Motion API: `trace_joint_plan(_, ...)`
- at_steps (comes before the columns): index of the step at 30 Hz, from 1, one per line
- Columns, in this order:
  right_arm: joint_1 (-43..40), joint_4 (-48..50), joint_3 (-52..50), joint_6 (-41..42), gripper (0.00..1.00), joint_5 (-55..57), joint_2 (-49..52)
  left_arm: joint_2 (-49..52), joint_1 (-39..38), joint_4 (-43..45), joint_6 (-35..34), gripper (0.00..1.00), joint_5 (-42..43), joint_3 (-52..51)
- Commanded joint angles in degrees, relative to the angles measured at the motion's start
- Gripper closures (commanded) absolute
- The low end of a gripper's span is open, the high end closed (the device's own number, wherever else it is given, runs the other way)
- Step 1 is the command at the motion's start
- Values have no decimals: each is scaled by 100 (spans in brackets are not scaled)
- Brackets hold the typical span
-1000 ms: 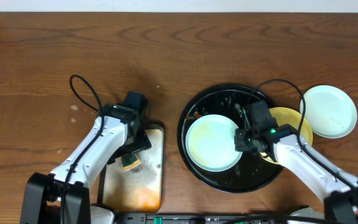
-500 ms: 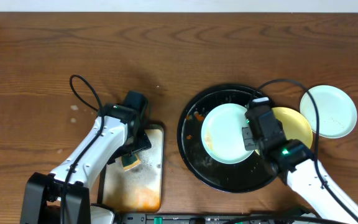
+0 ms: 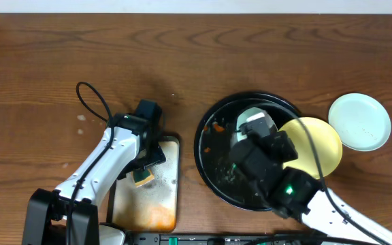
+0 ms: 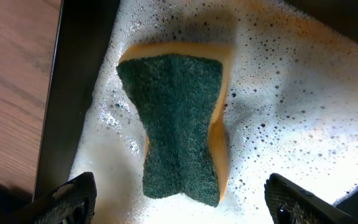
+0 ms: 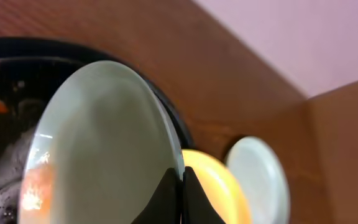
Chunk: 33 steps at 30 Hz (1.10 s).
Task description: Clean dirty plates on tray and stack at the side
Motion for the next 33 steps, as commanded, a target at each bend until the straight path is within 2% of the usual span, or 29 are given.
trace_joint_plan(1,376,15,138,-264,99,1058,-79,-15,31,-17,33,13,-31,-26)
trace_joint_plan(9,629,76,138,-575,99,1353,-79,-15,31,-17,33,13,-31,-26)
trace_joint_plan(15,627,470,138,-1224,99,1447,-79,-15,31,-17,33,13,-31,-26)
trace_joint_plan(24,664,592,138,-1263,99,1440,-79,-15,31,-17,33,13,-31,-26)
trace_joint_plan(28,605,273,138,-413,99,1167,-79,-15,31,-17,33,13,-31,-26)
trace_joint_plan(31,142,-404,138,782,97,-59,-79,-15,31,-17,33,13,-31,-26)
trace_joint_plan(33,-527,-785,138,1429,88,-1016,-79,-15,31,-17,33,13,-31,-26)
